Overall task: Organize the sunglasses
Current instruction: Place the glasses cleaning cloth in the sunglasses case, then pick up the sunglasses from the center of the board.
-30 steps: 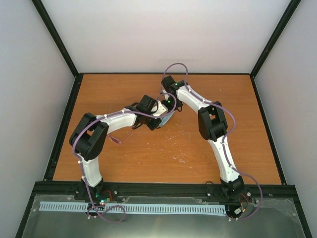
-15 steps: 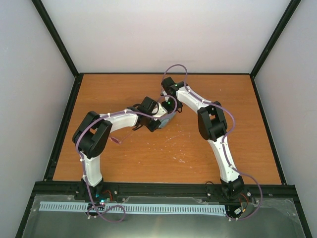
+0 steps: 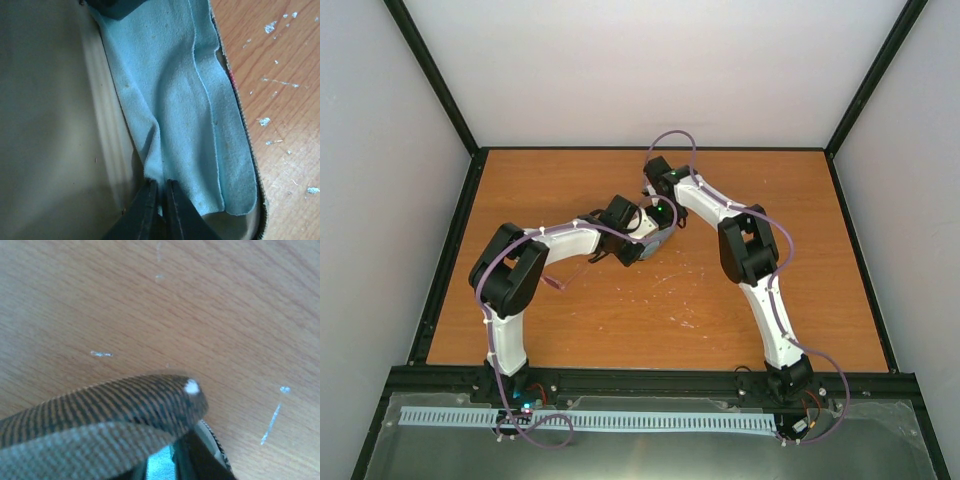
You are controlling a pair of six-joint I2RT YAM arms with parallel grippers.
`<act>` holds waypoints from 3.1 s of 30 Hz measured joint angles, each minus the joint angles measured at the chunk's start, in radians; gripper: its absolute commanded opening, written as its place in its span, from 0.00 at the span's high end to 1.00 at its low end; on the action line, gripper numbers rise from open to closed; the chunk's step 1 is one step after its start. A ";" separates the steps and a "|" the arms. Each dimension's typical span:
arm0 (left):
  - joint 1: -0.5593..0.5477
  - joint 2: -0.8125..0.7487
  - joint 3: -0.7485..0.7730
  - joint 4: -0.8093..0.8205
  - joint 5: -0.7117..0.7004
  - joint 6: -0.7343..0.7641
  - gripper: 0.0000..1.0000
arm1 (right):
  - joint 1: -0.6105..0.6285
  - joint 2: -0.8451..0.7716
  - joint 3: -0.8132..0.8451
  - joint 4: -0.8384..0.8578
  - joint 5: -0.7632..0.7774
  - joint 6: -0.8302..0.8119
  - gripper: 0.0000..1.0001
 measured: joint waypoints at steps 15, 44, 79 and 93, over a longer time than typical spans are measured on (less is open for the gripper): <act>0.000 0.002 0.007 -0.003 -0.030 0.014 0.74 | 0.004 -0.036 -0.051 0.031 0.015 0.015 0.61; 0.000 -0.035 0.007 -0.024 -0.052 0.013 0.32 | 0.001 -0.170 -0.153 0.122 0.076 0.065 0.42; 0.323 -0.132 0.095 -0.015 -0.008 0.024 0.69 | 0.018 -0.268 -0.255 0.167 0.051 0.136 0.87; 0.582 -0.131 0.073 -0.166 0.088 0.239 0.34 | 0.036 -0.392 -0.321 0.195 -0.019 0.198 0.54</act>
